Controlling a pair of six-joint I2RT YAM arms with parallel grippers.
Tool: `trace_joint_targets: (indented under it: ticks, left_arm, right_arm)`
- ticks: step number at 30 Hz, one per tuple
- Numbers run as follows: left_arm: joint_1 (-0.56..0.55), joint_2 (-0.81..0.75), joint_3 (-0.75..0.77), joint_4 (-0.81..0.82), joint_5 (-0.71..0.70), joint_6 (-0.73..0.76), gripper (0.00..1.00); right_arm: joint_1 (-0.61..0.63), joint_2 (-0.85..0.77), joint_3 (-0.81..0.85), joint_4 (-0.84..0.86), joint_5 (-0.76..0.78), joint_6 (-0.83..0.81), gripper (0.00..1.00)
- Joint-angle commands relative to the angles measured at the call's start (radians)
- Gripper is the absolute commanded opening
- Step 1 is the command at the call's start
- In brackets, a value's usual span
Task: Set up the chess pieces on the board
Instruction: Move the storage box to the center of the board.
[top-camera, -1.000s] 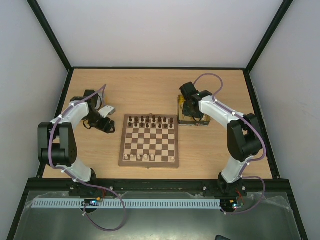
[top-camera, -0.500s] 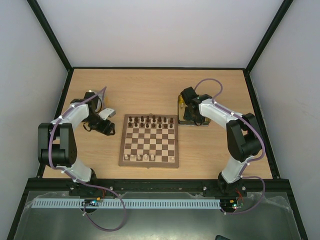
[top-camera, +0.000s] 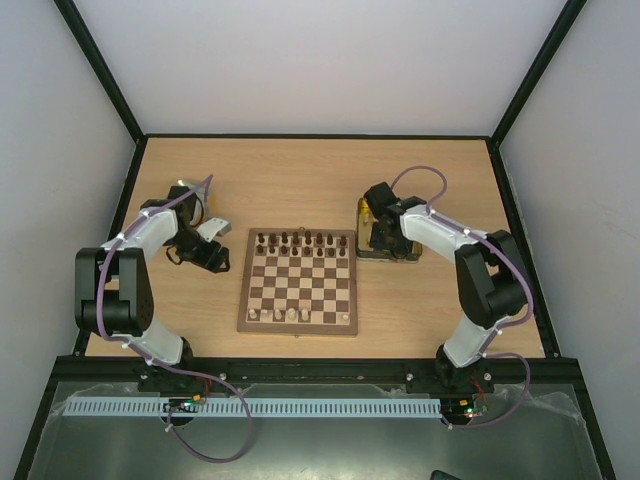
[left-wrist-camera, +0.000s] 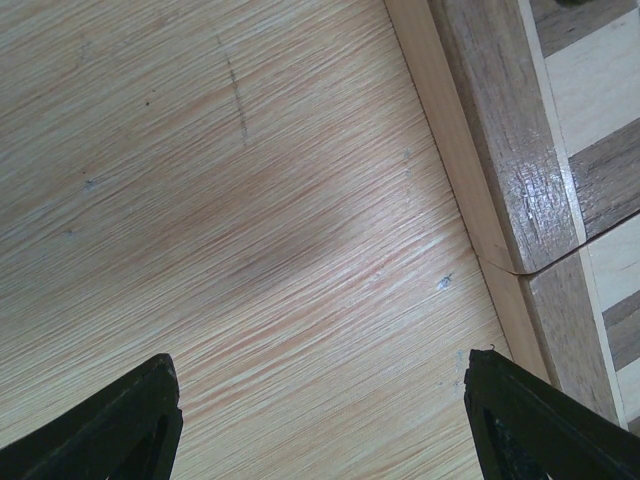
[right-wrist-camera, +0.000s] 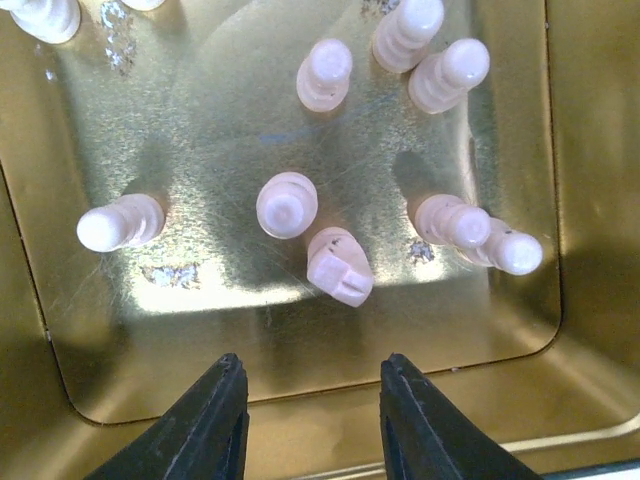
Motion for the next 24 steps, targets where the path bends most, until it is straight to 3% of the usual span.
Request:
trace_joint_targets:
  ticks: [1, 24]
  left_arm:
    - [0.006, -0.011, 0.000, -0.011, 0.002, -0.006, 0.77]
    - [0.005, 0.019, 0.037, -0.019, 0.003, -0.018, 0.77]
  right_arm:
    - [-0.006, -0.083, -0.061, -0.021, -0.034, 0.017, 0.35]
    - [-0.003, -0.295, -0.304, -0.043, -0.145, 0.017, 0.35]
